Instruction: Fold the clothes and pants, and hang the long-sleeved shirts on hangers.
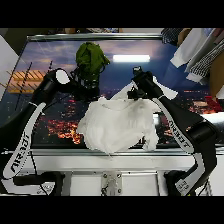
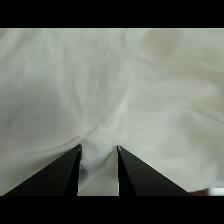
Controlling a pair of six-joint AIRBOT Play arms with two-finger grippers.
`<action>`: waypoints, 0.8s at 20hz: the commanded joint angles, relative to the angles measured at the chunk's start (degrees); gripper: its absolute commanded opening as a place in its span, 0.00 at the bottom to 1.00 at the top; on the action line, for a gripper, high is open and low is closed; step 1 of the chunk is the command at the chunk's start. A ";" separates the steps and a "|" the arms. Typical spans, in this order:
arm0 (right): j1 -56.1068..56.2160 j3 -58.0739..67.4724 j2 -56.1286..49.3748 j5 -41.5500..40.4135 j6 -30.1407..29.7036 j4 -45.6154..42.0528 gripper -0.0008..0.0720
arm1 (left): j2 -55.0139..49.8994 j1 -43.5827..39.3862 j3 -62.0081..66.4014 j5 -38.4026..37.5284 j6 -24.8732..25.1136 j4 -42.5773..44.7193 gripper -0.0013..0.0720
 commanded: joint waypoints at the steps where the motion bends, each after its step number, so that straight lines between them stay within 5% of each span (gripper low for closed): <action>1: 0.07 0.02 1.20 5.44 -1.75 -2.14 0.36 | 0.52 1.97 0.04 -1.03 0.00 0.61 0.03; 5: 0.26 0.00 2.23 4.66 -1.73 1.51 0.43 | 2.43 2.49 0.04 -0.72 0.07 0.63 0.03; 7: 0.59 0.00 2.25 4.00 -1.70 3.06 0.93 | 2.67 2.23 0.04 -0.57 0.09 0.66 0.03; 16: 1.90 0.00 1.20 -1.84 4.81 3.19 0.91 | 2.69 2.14 0.04 -1.03 0.07 0.63 0.03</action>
